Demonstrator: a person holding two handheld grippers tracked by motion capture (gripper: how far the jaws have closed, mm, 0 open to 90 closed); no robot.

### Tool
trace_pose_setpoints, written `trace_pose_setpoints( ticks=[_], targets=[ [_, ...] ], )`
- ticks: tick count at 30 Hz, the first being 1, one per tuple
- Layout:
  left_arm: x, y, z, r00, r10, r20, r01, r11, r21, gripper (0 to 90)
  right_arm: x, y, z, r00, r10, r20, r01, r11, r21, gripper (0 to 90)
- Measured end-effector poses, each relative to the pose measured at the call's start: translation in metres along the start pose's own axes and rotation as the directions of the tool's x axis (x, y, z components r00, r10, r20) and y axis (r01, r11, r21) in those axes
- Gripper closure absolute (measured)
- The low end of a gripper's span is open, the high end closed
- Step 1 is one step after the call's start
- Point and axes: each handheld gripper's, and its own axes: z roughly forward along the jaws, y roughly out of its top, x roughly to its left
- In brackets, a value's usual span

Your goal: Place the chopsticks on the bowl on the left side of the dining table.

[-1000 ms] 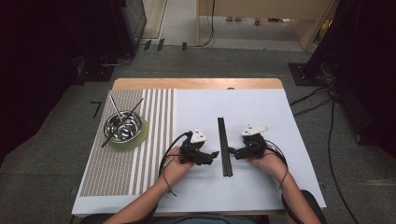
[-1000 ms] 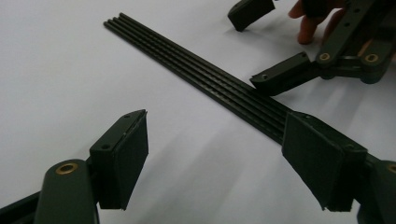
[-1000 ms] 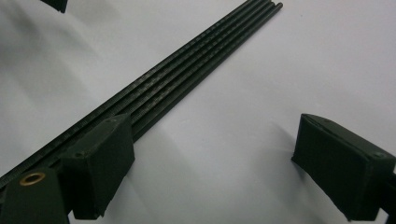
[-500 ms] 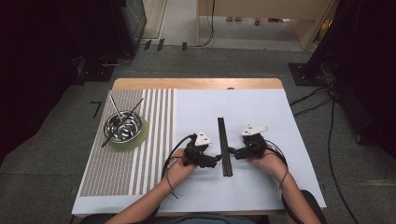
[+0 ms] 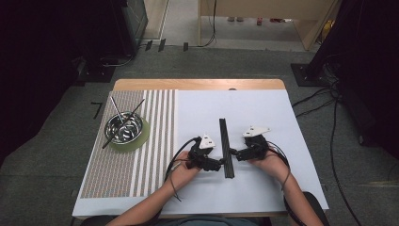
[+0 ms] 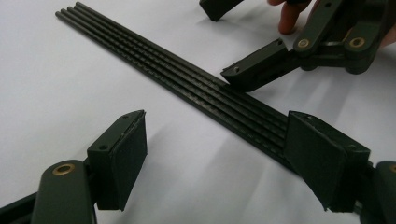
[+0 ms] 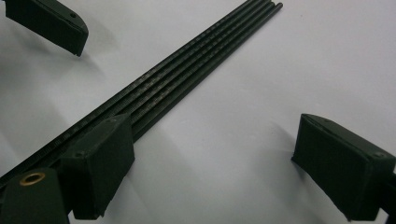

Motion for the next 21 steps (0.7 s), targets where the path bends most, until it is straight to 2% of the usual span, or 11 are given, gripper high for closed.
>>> trace_pose_setpoints(
  ticks=[5, 17, 21],
  targets=[
    [-0.0028, 0.0006, 0.0019, 0.9998, 0.019, -0.007, -0.019, 0.9997, 0.015, 22.4, -0.0001, 0.0000, 0.0001, 1.0000, -0.001, 0.000, 0.001, 1.000, -0.001, 11.9],
    [-0.0077, 0.0025, 0.0068, 0.9993, 0.024, -0.027, -0.023, 0.9990, 0.037, 22.9, 0.0000, 0.0000, 0.0000, 1.0000, 0.001, 0.001, -0.001, 1.000, 0.000, 11.8],
    [-0.0094, 0.0029, 0.0081, 0.9986, 0.041, -0.034, -0.039, 0.9980, 0.049, 23.0, -0.0002, 0.0000, 0.0000, 1.0000, -0.002, 0.000, 0.002, 1.000, 0.000, 11.9]
  ],
)
